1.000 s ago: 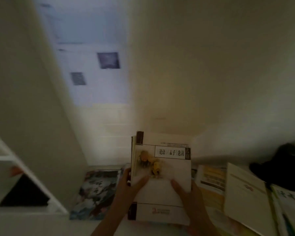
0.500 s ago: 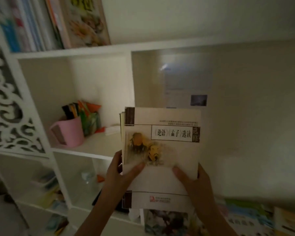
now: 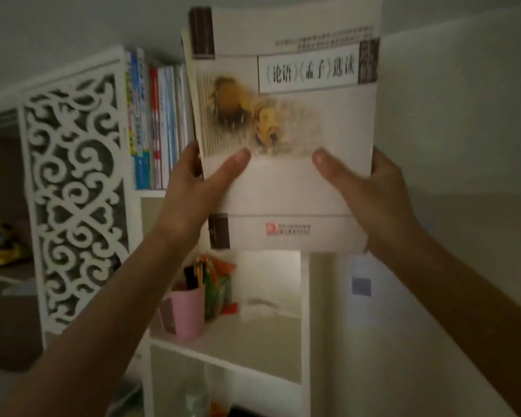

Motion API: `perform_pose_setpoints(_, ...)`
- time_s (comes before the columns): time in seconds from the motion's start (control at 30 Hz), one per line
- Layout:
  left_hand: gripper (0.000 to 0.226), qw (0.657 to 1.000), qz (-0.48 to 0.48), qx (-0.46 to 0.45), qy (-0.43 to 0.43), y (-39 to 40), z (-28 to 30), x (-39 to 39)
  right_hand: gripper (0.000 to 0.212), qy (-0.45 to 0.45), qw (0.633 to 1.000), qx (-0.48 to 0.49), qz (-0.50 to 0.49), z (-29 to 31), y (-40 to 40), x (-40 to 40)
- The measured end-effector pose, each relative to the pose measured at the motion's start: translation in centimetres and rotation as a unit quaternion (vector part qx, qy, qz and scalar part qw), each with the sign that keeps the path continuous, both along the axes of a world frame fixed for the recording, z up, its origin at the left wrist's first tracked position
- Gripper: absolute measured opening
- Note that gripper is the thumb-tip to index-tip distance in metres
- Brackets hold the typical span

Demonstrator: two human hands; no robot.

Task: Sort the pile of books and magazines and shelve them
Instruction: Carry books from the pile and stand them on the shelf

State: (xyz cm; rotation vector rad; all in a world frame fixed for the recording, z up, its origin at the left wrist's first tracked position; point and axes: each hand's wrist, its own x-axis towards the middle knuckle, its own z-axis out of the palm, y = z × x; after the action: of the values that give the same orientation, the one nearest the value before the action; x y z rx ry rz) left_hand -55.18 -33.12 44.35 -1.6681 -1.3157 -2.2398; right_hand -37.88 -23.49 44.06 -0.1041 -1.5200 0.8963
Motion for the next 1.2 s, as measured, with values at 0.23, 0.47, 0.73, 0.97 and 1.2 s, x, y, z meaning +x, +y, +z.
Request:
perform_pose_setpoints(0.23, 0.046, 0.997, 0.053, 0.051, -0.007, 4.7, 7.7, -5.9, 0.053, -0.177, 0.967, -0.065, 0.168, 11.3, 7.1, -7.3)
perform_pose_setpoints(0.47, 0.050, 0.993, 0.112, -0.023, -0.023, 11.4, 7.5, -11.3, 0.060, -0.278, 0.928, -0.193, 0.159, 11.6, 13.2, -13.3)
perform_pose_setpoints(0.73, 0.095, 0.970, 0.171, -0.018, 0.173, 13.5, 5.2, -13.5, 0.060, -0.319, 0.943, 0.006, -0.092, 10.0, 14.1, -14.4)
perform_pose_setpoints(0.97, 0.112, 0.917, 0.140, -0.092, 0.362, 11.4, 3.8, -17.2, 0.105, -0.482, 0.853, 0.195, -0.038, 9.3, 14.8, -15.8)
perform_pose_setpoints(1.2, 0.122, 0.824, 0.378, -0.073, 0.416, 14.2, 3.9, -17.1, 0.118, -0.484, 0.830, 0.243, -0.132, 9.5, 17.8, -19.1)
